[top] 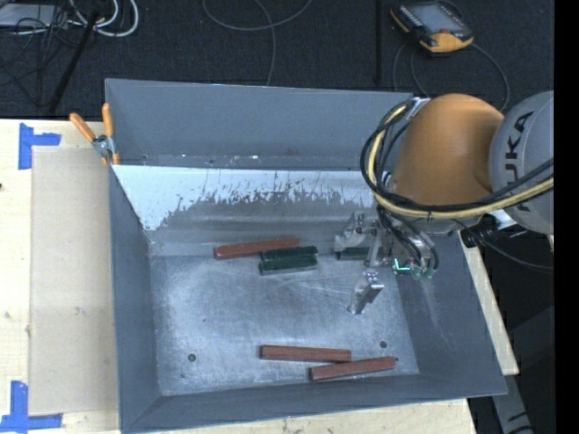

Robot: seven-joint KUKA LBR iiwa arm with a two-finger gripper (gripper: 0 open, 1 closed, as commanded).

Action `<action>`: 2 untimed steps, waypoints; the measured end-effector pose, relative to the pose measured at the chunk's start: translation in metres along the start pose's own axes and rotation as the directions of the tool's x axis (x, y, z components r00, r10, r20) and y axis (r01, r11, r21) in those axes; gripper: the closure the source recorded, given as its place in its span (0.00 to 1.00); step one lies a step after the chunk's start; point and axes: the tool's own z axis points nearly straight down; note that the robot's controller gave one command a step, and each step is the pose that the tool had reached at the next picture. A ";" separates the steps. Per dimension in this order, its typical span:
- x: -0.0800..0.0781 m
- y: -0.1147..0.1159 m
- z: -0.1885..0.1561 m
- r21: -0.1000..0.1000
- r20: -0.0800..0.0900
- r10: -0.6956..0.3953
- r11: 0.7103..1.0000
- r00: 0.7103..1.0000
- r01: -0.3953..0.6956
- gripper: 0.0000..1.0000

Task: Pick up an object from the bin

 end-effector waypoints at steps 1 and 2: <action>-0.002 0.000 -0.004 0.000 0.008 0.000 1.000 1.000 0.000 0.00; 0.029 0.029 0.038 0.002 0.015 -0.021 1.000 1.000 0.021 0.00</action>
Offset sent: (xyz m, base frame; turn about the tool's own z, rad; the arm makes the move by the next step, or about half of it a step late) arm -0.0753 0.0761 -0.1005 -0.0514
